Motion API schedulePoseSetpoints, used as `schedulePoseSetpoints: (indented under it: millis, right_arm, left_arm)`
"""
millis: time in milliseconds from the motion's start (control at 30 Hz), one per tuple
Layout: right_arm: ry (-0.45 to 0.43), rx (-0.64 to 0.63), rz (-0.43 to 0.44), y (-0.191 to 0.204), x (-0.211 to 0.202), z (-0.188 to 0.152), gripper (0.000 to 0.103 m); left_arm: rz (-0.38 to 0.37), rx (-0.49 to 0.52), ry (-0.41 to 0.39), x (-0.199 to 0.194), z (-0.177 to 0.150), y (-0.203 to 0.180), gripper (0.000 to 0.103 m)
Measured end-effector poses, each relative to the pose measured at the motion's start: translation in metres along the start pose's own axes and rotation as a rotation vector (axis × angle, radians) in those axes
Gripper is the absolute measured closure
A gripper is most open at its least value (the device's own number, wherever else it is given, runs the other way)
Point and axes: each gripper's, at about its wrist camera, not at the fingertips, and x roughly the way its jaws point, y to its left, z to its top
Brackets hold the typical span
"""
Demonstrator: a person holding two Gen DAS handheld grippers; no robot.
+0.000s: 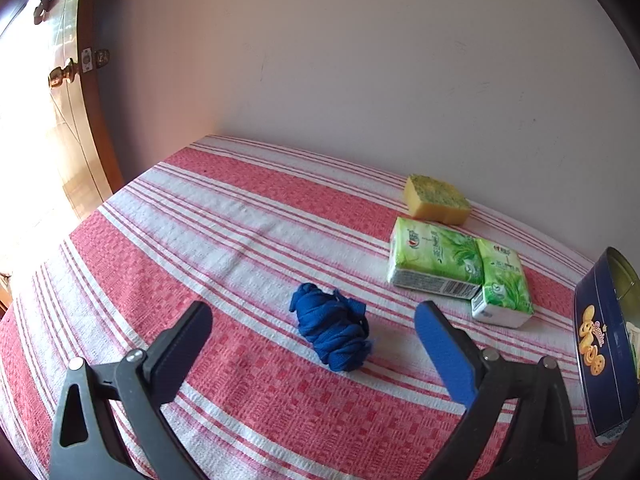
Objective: Organize objects
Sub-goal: 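Grasp the blue cloth with left tool while right tool grasps a green tissue pack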
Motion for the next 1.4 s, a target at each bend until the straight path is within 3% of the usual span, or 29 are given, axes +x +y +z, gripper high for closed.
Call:
schedulePoseSetpoints:
  millis: [67, 200, 400, 533, 667, 833, 1033, 1233, 1267, 1367, 1400]
  right_arm:
    - [0.010, -0.010, 0.012, 0.006, -0.001, 0.001, 0.024]
    - [0.036, -0.017, 0.029, 0.015, 0.003, 0.003, 0.024]
    - [0.116, -0.021, 0.071, 0.027, 0.025, 0.003, 0.024]
    - [0.189, -0.025, 0.107, 0.037, 0.041, 0.000, 0.024]
    - [0.279, -0.012, 0.144, 0.046, 0.061, -0.003, 0.024]
    - [0.395, 0.032, 0.180, 0.056, 0.090, -0.011, 0.024]
    - [0.538, 0.063, 0.164, 0.066, 0.127, -0.022, 0.024]
    - [0.557, 0.066, 0.152, 0.077, 0.140, -0.022, 0.024]
    - [0.559, 0.063, 0.160, 0.079, 0.140, -0.023, 0.026]
    - [0.544, 0.063, 0.192, 0.079, 0.136, -0.021, 0.048]
    - [0.544, 0.061, 0.197, 0.079, 0.134, -0.022, 0.049]
  left_arm:
    - [-0.007, 0.002, 0.039, 0.008, 0.002, 0.000, 0.003]
    - [-0.061, -0.040, 0.135, 0.028, 0.003, 0.009, 0.015]
    - [-0.077, 0.039, 0.138, 0.034, 0.010, 0.004, 0.027]
    - [-0.118, 0.061, 0.132, 0.041, 0.019, 0.010, 0.048]
    - [-0.143, 0.067, 0.130, 0.044, 0.025, 0.020, 0.061]
    - [-0.139, 0.098, 0.127, 0.043, 0.024, 0.017, 0.062]
    - [-0.144, 0.092, 0.130, 0.042, 0.024, 0.016, 0.062]
    - [-0.140, 0.094, 0.132, 0.045, 0.026, 0.015, 0.062]
    - [-0.141, 0.095, 0.132, 0.045, 0.026, 0.015, 0.062]
    - [-0.149, 0.086, 0.131, 0.045, 0.026, 0.015, 0.062]
    - [-0.154, 0.082, 0.131, 0.044, 0.026, 0.016, 0.062]
